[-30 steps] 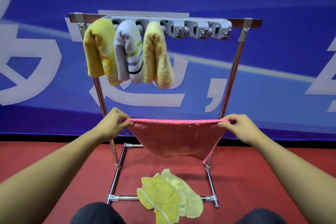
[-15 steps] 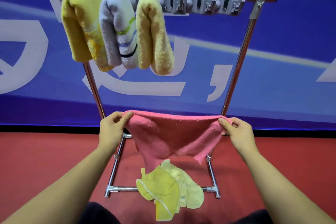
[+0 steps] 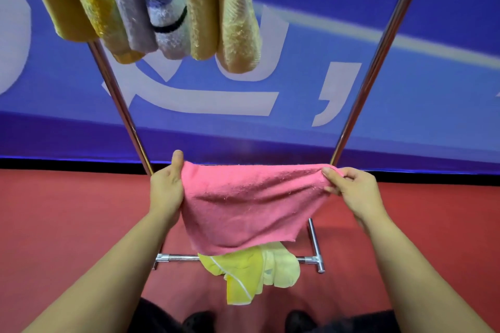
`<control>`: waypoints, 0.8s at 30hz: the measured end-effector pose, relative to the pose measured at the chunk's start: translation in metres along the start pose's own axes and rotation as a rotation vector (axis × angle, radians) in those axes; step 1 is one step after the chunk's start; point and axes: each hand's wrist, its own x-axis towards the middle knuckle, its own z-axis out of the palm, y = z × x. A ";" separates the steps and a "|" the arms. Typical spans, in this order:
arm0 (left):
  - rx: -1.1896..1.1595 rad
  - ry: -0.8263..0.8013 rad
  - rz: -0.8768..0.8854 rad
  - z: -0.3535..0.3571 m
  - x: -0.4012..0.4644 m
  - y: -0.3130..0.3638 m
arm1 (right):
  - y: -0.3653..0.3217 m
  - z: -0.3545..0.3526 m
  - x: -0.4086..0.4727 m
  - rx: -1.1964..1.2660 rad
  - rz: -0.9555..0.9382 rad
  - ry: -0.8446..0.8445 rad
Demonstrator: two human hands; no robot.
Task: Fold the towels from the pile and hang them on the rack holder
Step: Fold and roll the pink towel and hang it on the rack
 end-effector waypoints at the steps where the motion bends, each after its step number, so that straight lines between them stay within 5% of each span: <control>1: -0.023 -0.036 -0.014 0.001 0.000 0.000 | 0.000 0.000 0.000 0.011 0.012 0.002; 7: -0.328 -0.345 -0.280 0.002 0.003 -0.007 | 0.001 -0.004 0.001 0.023 0.055 0.038; 12: -0.357 -0.239 -0.176 0.000 0.005 -0.008 | -0.001 -0.005 -0.002 0.017 0.067 0.038; 24: -0.327 -0.302 -0.152 0.001 0.006 -0.004 | -0.005 -0.007 -0.004 0.052 0.069 0.040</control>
